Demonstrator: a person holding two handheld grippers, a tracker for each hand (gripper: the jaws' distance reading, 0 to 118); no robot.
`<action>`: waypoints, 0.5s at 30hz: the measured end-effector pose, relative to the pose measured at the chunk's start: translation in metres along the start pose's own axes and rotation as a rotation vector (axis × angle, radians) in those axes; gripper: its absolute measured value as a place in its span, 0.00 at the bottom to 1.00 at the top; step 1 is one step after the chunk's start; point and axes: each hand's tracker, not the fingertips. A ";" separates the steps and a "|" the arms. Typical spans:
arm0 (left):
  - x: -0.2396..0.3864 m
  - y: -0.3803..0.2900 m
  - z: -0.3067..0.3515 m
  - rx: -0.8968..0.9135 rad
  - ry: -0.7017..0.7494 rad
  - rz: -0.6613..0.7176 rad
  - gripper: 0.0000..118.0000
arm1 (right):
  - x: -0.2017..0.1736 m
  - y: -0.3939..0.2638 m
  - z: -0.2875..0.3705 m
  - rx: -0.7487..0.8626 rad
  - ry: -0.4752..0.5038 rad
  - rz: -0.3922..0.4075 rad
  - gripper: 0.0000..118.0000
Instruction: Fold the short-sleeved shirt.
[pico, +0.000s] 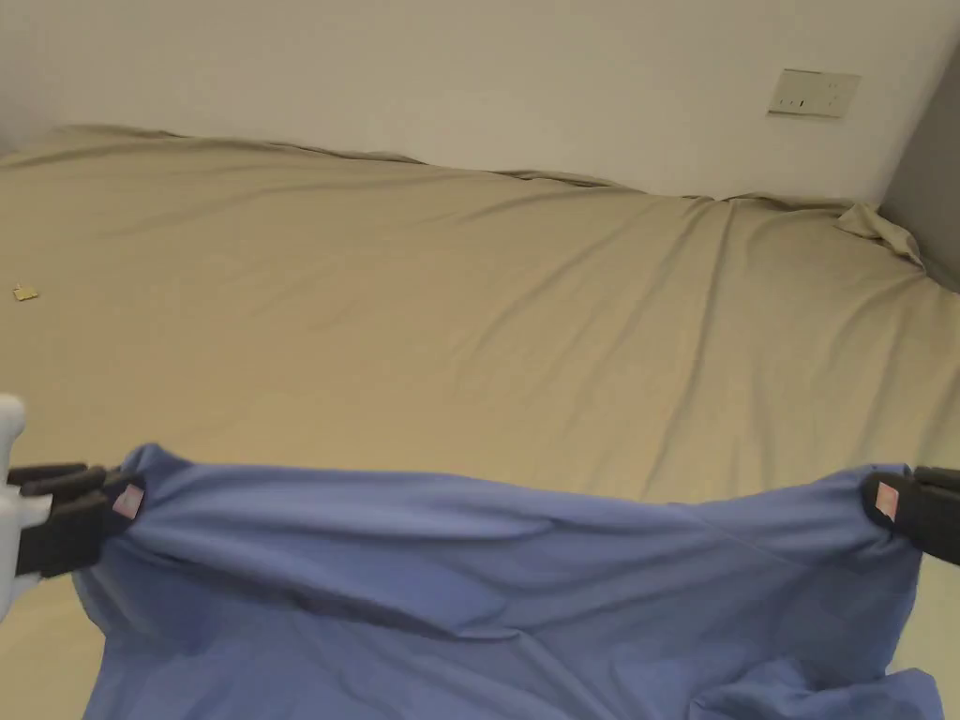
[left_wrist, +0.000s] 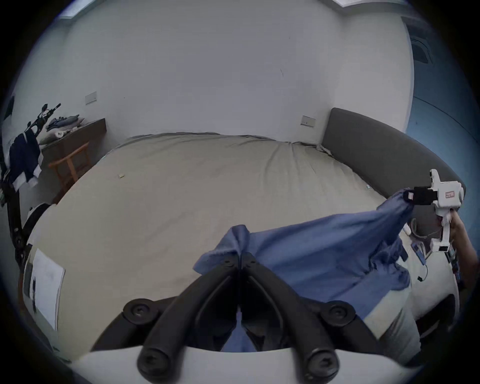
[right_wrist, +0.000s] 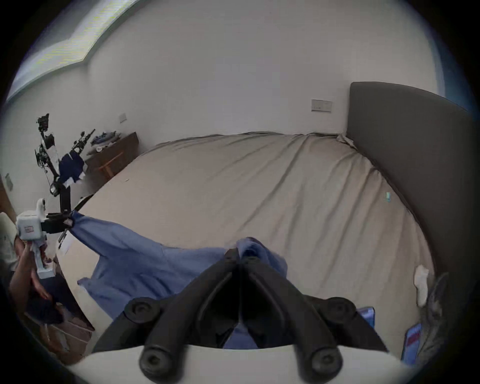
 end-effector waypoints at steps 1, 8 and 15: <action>0.001 -0.013 0.008 -0.008 0.001 0.000 0.00 | 0.002 -0.011 0.010 -0.010 0.005 0.007 0.02; 0.004 -0.131 0.029 -0.132 0.006 0.111 0.00 | 0.012 -0.126 0.033 -0.164 -0.071 -0.133 0.02; 0.001 -0.197 0.014 -0.166 0.033 0.210 0.00 | 0.030 -0.213 0.006 -0.273 -0.179 -0.279 0.02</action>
